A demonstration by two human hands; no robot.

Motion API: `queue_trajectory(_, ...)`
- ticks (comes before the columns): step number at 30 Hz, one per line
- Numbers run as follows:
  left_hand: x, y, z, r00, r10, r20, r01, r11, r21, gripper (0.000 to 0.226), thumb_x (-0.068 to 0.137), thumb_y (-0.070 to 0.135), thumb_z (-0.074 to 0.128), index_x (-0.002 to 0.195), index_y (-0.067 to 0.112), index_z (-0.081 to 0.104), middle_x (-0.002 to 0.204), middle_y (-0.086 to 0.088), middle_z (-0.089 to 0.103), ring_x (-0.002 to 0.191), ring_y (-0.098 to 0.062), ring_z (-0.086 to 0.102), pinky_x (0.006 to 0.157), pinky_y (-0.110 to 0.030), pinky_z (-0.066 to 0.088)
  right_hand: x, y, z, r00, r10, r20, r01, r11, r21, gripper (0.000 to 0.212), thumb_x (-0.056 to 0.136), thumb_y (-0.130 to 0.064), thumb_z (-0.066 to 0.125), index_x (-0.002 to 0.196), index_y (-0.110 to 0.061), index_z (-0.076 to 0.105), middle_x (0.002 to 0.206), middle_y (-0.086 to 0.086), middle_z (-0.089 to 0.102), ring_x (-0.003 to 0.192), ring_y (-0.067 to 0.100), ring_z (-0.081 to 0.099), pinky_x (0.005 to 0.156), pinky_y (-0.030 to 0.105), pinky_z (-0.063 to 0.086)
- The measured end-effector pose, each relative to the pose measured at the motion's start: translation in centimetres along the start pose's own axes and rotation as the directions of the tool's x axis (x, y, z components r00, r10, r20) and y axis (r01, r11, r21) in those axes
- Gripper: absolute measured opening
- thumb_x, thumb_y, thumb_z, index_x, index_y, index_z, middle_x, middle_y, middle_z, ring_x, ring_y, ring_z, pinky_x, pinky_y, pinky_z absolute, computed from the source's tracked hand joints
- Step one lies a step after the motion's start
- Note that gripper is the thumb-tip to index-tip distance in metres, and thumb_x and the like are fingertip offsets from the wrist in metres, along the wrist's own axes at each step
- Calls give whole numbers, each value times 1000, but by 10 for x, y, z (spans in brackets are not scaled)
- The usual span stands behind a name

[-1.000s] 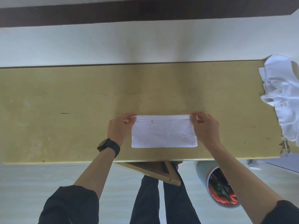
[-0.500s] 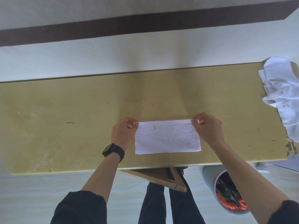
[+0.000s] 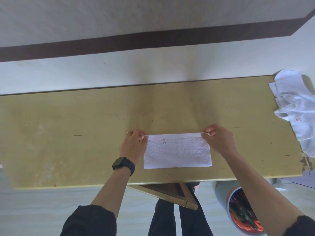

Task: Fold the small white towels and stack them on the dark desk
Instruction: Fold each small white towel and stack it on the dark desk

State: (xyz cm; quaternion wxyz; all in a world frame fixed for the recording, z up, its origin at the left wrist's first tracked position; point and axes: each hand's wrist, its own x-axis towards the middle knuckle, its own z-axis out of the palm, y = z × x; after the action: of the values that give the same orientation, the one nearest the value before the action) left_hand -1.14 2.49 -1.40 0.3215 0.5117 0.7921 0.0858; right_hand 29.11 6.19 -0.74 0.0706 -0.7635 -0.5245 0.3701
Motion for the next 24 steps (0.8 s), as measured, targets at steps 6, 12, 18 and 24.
queue_trajectory(6, -15, -18, 20, 812, 578, -75, -501, 758, 418, 18, 94, 28, 53, 108, 21, 63, 122, -6, 63, 107, -31, 60, 86, -38, 51, -68, -5, 12, 946, -102, -308, 119, 992, 38, 22, 87, -21, 69, 108, -14, 64, 102, 1, 57, 95, 25, 56, 85, 30, 39)
queue_trajectory(12, -24, -28, 23, 842, 538, -40, -470, 767, 437, 15, 88, 24, 66, 102, 27, 67, 117, -4, 64, 98, -29, 62, 85, -38, 51, -102, -19, 50, 997, -58, 58, 73, 947, -314, 47, 99, -44, 39, 141, -24, 47, 143, -6, 44, 127, 19, 39, 103, 35, 33)
queue_trajectory(18, -58, -20, 25, 896, 441, 43, -427, 832, 354, 23, 87, 39, 49, 99, 34, 67, 87, 4, 69, 90, -25, 61, 74, -36, 50, -25, -50, 48, 962, -274, -2, 241, 851, -466, 42, 99, -37, 38, 137, -24, 49, 149, -8, 43, 141, 24, 26, 106, 43, 23)
queue_trajectory(24, -78, -10, 43, 860, 500, 101, -499, 782, 374, 28, 90, 43, 47, 109, 35, 67, 97, 4, 70, 91, -23, 61, 77, -33, 49, -18, -52, 50, 852, -516, 85, 489, 730, -477, 46, 99, -28, 42, 145, -21, 44, 157, -8, 36, 149, 19, 19, 115, 44, 20)
